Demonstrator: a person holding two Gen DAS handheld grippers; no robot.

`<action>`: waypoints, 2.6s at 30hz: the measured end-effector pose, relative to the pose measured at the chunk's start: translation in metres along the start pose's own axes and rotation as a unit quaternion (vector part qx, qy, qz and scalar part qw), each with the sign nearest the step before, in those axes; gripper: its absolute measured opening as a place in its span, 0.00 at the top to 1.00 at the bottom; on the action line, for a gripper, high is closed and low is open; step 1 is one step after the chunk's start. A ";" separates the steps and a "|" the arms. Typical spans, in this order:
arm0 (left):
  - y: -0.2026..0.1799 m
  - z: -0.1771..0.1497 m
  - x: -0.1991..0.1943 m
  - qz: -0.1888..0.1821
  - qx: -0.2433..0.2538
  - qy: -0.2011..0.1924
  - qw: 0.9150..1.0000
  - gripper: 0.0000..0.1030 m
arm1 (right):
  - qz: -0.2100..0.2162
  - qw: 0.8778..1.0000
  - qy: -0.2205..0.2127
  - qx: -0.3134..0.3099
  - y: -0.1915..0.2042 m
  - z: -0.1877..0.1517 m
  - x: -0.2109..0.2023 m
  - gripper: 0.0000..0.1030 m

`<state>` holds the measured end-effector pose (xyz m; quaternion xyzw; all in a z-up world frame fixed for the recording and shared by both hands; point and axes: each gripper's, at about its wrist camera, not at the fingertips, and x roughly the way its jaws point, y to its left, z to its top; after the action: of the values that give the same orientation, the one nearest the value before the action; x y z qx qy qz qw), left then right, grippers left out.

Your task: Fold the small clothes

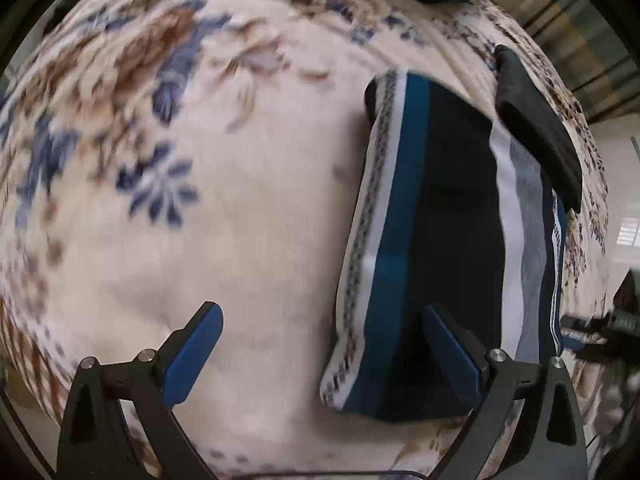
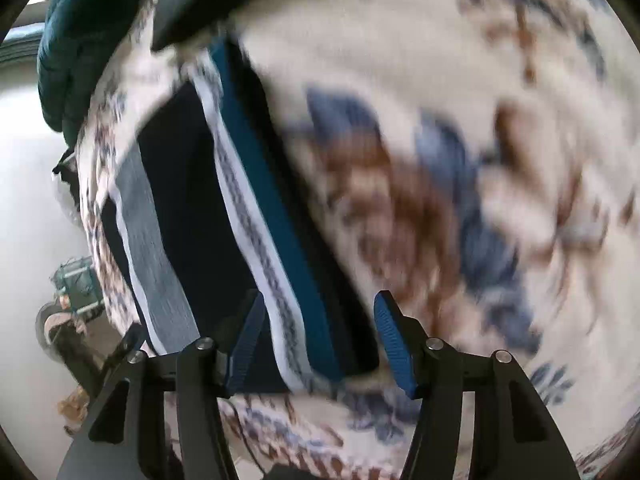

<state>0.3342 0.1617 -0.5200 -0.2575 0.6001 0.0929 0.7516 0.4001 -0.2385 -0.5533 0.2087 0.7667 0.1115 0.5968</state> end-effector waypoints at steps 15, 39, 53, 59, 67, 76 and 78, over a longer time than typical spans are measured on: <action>0.001 -0.034 -0.036 -0.018 -0.063 0.009 0.998 0.02 | -0.059 0.997 -0.030 0.031 -0.011 -0.038 -0.017 0.68; 0.017 -0.070 0.045 -0.253 -0.237 0.055 0.936 0.47 | 0.106 0.983 -0.064 0.135 -0.050 -0.105 0.046 0.76; 0.044 0.006 0.017 -0.206 -0.111 -0.016 0.972 0.18 | 0.199 0.962 -0.027 0.183 -0.070 -0.093 0.043 0.31; 0.020 0.038 0.064 -0.235 -0.054 0.027 0.970 0.16 | 0.307 0.923 -0.061 0.222 -0.061 -0.103 0.093 0.29; 0.000 0.062 0.074 -0.275 -0.016 0.045 0.960 0.09 | 0.346 0.907 -0.128 0.205 -0.024 -0.057 0.099 0.28; -0.037 0.087 0.052 -0.323 0.018 0.046 0.945 0.70 | 0.301 0.919 -0.185 0.177 0.010 -0.048 0.054 0.73; -0.044 0.097 0.040 -0.343 0.014 0.052 0.938 0.71 | 0.296 0.917 -0.202 0.175 0.016 -0.047 0.038 0.74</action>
<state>0.4468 0.1660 -0.5315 -0.4413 0.5149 -0.1924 0.7093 0.3499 -0.2035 -0.5669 0.5452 0.5406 0.1026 0.6325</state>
